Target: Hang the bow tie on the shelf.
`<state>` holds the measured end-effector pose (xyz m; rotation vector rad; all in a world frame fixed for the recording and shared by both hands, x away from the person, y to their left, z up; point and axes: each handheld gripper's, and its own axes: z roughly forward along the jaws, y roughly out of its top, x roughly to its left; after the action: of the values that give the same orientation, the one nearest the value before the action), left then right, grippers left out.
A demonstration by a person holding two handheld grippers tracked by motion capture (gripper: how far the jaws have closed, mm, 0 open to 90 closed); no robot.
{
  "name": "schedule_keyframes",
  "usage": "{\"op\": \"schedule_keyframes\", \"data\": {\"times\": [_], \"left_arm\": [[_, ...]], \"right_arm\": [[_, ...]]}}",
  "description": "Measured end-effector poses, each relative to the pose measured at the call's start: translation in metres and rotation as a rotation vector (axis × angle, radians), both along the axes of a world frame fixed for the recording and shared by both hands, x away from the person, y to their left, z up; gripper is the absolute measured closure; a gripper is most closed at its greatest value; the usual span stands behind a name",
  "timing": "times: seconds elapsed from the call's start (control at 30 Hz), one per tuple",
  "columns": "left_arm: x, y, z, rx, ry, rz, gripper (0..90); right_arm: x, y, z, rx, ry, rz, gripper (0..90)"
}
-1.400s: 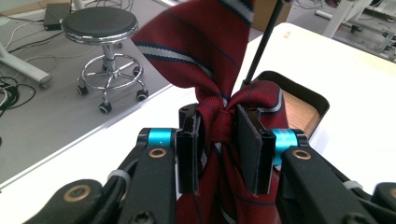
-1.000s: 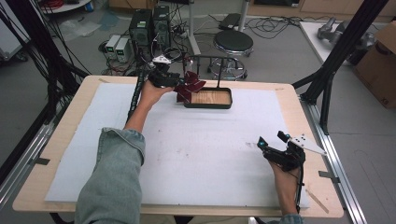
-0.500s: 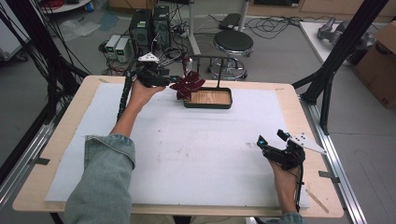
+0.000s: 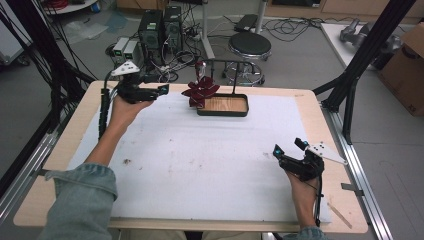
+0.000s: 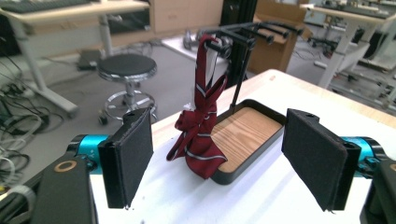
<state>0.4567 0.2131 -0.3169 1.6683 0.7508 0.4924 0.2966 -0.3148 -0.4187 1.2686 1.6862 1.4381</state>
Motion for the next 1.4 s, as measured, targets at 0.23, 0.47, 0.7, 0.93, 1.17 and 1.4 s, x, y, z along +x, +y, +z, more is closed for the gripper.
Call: {"op": "schedule_keyframes", "data": {"times": [0.23,0.47,0.7,0.93,1.17,1.4], "left_arm": [[-0.054,0.029,-0.001,-0.020,-0.045,0.051,22.8],[-0.101,0.049,-0.014,-0.028,-0.056,0.110,21.0],[-0.138,0.059,-0.023,0.010,-0.087,0.160,20.2],[-0.165,0.066,-0.041,0.037,-0.089,0.188,19.8],[-0.189,0.081,-0.063,0.018,-0.082,0.242,19.8],[-0.200,0.090,-0.073,0.016,-0.087,0.279,19.8]], "right_arm": [[0.002,0.003,0.000,-0.005,-0.010,0.002,12.4],[0.005,0.003,0.001,0.001,-0.007,0.006,12.4],[0.005,0.004,0.002,0.008,-0.005,0.008,12.3],[0.006,0.006,0.001,0.001,0.000,0.017,12.4],[0.006,0.006,0.001,-0.001,0.005,0.016,12.4],[0.007,0.010,0.000,-0.009,0.012,0.025,12.3]]}}
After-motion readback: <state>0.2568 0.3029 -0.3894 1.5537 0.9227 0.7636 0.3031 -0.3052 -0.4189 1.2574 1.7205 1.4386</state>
